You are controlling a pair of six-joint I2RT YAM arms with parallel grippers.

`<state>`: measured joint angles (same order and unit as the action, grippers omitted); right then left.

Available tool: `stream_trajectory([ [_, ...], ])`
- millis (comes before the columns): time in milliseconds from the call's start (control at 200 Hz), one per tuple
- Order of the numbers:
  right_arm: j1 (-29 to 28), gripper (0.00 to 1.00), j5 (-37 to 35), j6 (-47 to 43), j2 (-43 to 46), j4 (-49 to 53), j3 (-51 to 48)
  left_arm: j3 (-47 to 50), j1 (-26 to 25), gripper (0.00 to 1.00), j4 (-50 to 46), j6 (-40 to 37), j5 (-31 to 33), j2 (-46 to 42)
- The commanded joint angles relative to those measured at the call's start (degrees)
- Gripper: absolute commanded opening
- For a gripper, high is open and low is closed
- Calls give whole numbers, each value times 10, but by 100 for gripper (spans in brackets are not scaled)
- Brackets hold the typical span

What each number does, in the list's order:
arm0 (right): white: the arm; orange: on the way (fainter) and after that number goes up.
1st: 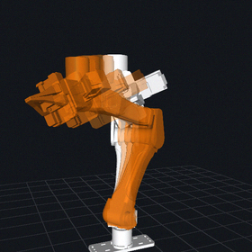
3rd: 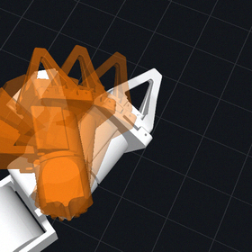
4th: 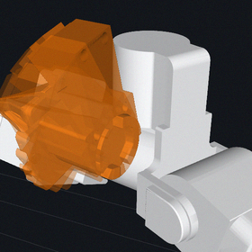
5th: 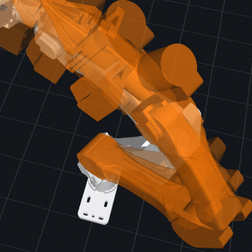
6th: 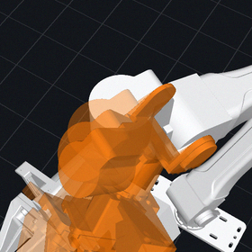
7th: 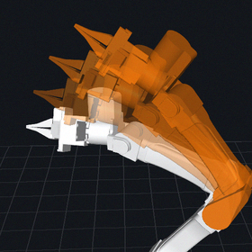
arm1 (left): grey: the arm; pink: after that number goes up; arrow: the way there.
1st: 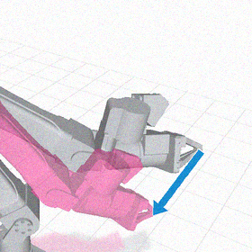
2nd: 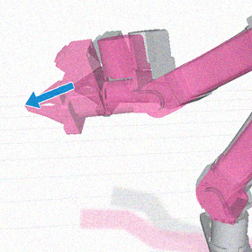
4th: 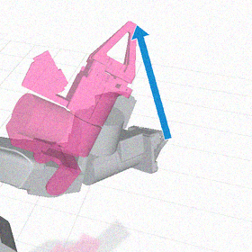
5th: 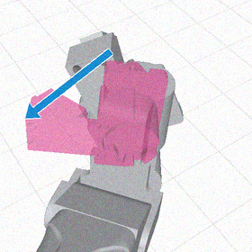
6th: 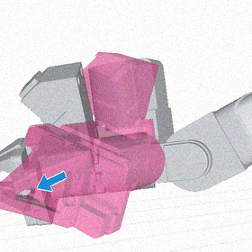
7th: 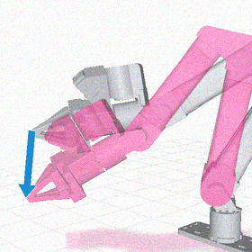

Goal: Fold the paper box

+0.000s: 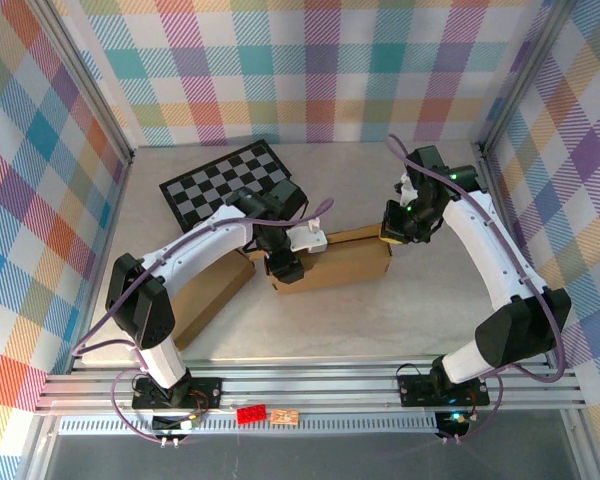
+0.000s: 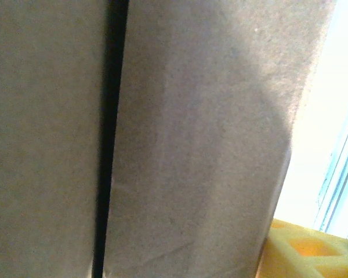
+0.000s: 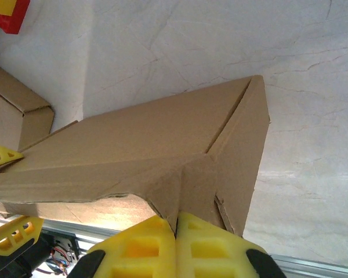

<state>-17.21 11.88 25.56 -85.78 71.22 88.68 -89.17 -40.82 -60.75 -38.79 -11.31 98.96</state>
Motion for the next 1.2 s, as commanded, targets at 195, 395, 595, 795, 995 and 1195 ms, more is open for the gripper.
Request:
stream_trajectory([
  [195, -6, 0, 40, -6, 21, 18, 3, -13, -4, 62, 21, 5, -16, -1],
  [395, -6, 0, 8, -74, 42, 6, -33, -12, 10, 63, 15, 2, -37, -8],
  [595, -6, 0, -5, -118, 76, -50, -95, -13, 20, 66, 11, 6, -50, -8],
  [795, -6, 0, -4, -138, 95, -108, -145, -17, 27, 67, 10, 17, -59, -8],
  [995, -6, 0, 4, -130, 106, -134, -171, -24, 31, 67, 11, 38, -70, -1],
  [1195, -5, 0, 17, -94, 97, -115, -136, -31, 31, 64, 9, 40, -62, 7],
])
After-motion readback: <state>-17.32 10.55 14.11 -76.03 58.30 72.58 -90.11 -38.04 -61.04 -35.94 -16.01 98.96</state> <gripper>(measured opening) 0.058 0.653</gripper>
